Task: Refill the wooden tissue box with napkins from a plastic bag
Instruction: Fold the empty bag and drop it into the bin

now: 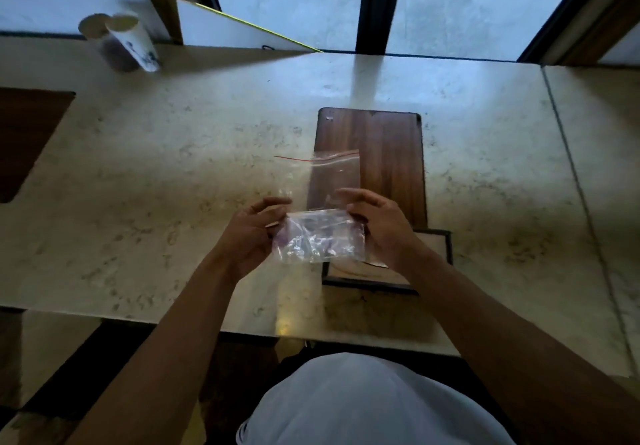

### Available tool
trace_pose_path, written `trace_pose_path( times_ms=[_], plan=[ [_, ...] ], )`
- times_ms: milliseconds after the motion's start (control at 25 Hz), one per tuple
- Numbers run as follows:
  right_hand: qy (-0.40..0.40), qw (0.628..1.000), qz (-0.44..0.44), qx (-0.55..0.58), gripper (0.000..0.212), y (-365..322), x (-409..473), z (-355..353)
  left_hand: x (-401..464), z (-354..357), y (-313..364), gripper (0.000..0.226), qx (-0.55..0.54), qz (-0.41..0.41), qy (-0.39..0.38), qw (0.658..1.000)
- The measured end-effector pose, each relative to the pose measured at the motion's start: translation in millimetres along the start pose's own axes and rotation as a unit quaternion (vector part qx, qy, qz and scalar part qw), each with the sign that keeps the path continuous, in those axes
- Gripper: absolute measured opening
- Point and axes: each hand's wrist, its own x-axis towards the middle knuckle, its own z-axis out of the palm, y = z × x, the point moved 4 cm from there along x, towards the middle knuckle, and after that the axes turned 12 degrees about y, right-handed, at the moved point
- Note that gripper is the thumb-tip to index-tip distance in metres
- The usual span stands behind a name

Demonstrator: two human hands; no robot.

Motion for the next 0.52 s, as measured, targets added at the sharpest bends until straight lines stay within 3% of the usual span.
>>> trace_pose_path(
  times_ms=[160, 320, 440, 520],
  plan=[
    [0.035, 0.996, 0.001, 0.087, 0.024, -7.9, -3.3, -32.2, 3.5, 33.6, -1.7, 0.020, 0.012, -0.008, -0.020, 1.000],
    [0.048, 0.996, -0.001, 0.074, 0.033, -11.9, -11.1, -61.2, 0.7, 59.8, -10.3, 0.021, -0.020, -0.053, -0.034, 0.998],
    [0.056, 0.998, -0.022, 0.022, 0.037, -19.1, -22.5, -80.1, -3.9, 75.3, -13.5, 0.008, 0.063, -0.020, -0.046, 0.997],
    [0.063, 0.997, -0.049, -0.013, 0.021, -21.0, -27.0, -92.6, -6.2, 85.8, -17.0, 0.031, 0.101, -0.007, -0.054, 0.993]
  ],
)
